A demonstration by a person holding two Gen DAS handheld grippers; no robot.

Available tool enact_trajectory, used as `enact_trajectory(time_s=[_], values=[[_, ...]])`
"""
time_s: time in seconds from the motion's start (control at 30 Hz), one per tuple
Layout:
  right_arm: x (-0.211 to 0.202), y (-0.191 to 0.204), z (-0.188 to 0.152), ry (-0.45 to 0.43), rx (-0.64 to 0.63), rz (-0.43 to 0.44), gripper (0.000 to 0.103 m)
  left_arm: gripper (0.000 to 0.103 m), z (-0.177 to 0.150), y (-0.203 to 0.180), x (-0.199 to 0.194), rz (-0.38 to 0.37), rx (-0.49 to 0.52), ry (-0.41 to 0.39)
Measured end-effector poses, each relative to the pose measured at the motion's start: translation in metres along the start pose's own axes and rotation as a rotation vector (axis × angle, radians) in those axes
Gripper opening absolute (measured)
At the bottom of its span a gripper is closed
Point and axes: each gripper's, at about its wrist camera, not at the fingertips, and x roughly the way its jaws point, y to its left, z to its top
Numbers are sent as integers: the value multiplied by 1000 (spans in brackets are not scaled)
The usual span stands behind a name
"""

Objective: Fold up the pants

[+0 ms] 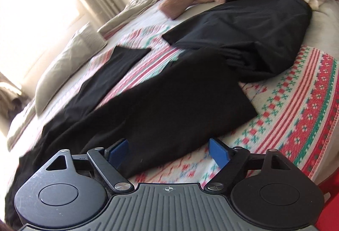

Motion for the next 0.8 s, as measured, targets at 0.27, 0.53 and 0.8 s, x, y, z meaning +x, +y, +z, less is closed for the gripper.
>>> enact_trajectory(time_s=[0.27,0.53,0.8], values=[[10,-19,17,-90,-12,-120,6,20,8,15,-13,60,-2,-56],[-28,-27,33,-24,-48,-102,0,19,28,18,-61,91,80,-132],[-54,-38,20,55,-137,-109,0,19,30,36,-72,147,129,-103]])
